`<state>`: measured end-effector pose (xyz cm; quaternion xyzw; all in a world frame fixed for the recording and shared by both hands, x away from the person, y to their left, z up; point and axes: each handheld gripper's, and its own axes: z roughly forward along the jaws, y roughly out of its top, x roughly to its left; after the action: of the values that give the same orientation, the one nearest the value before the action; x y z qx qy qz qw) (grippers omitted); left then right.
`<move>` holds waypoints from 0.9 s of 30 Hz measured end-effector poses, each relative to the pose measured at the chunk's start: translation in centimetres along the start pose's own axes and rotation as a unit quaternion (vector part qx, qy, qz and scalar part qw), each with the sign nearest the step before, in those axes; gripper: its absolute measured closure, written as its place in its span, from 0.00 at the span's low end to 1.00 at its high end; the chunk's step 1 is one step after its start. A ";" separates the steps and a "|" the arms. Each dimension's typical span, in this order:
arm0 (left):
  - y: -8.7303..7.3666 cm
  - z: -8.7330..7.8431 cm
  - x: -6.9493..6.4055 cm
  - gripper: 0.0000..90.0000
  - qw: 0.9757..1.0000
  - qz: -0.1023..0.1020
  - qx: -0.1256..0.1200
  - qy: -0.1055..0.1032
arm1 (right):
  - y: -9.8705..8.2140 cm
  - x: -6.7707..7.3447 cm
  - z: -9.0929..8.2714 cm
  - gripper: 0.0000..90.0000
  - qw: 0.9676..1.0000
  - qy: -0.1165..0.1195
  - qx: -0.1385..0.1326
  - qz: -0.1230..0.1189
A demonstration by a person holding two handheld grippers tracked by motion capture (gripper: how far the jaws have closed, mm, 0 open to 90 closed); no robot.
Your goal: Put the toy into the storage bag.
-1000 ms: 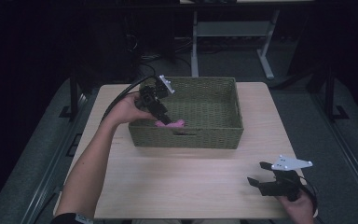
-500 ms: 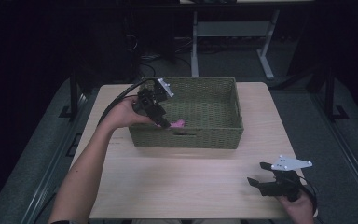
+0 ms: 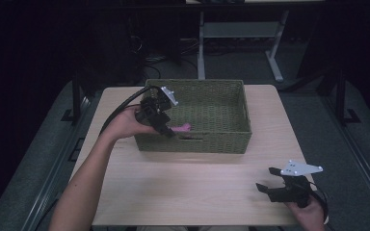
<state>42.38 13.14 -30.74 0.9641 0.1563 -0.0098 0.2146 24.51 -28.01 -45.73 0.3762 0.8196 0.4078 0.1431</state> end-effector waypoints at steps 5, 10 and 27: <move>-0.5 0.2 -0.3 0.29 1.000 0.003 0.008 0.003 | 0.0 0.0 0.0 0.23 1.000 0.000 0.001 0.001; -1.3 0.2 -1.1 0.29 1.000 -0.001 -0.005 0.004 | 0.0 0.0 0.0 0.23 1.000 0.000 0.001 0.002; -4.2 0.0 -3.4 0.30 0.999 -0.003 -0.031 0.008 | -0.2 -0.1 0.2 0.23 1.000 -0.001 0.004 0.004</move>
<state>37.88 15.72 -32.19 0.9564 0.1614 0.0025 0.2433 24.58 -28.00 -45.99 0.3807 0.8195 0.4044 0.1411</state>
